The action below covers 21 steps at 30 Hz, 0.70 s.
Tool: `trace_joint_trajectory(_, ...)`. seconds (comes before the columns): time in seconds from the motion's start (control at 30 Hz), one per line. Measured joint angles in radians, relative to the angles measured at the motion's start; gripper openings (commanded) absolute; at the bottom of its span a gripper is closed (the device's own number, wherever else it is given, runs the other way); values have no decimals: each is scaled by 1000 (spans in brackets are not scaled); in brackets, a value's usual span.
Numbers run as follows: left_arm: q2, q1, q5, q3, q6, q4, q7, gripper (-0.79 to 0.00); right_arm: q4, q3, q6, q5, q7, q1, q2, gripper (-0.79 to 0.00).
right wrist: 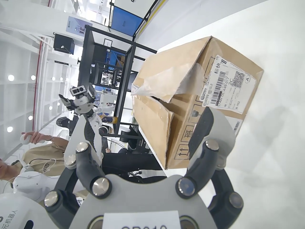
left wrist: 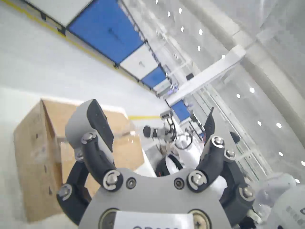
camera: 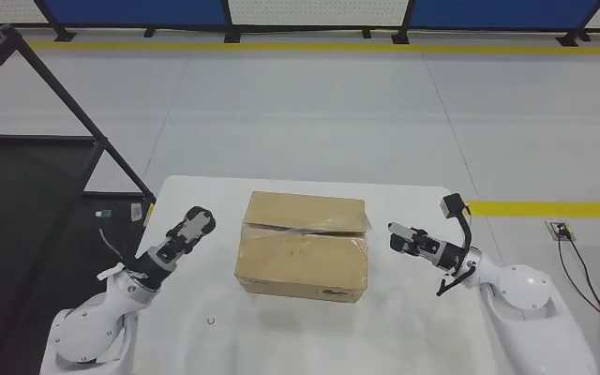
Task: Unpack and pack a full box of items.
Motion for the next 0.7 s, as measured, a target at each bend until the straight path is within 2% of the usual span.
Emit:
trace_joint_trajectory(0.07,0,0,6,-1,-1,-1,-36,0,0,0,0,1,0,0,0,0)
trace_joint_trajectory(0.2,1,3,12,11,4,-6,28,0,-10,-19,32,13,-38,4,-5,0)
trace_joint_trajectory(0.3,2,-41,-7,62,41,8,1,0,3,-44,57,52,-58,33,-12,0)
trace_joint_trajectory(0.4,3,-128,-32,118,90,65,-30,0,29,-60,50,74,-57,55,-16,0)
trace_joint_trajectory(0.53,5,-284,-17,204,160,209,-107,0,65,-58,18,88,-44,54,-14,0)
trace_joint_trajectory(0.7,-5,-449,-15,323,172,398,-170,0,89,-24,-27,118,-26,16,-7,0)
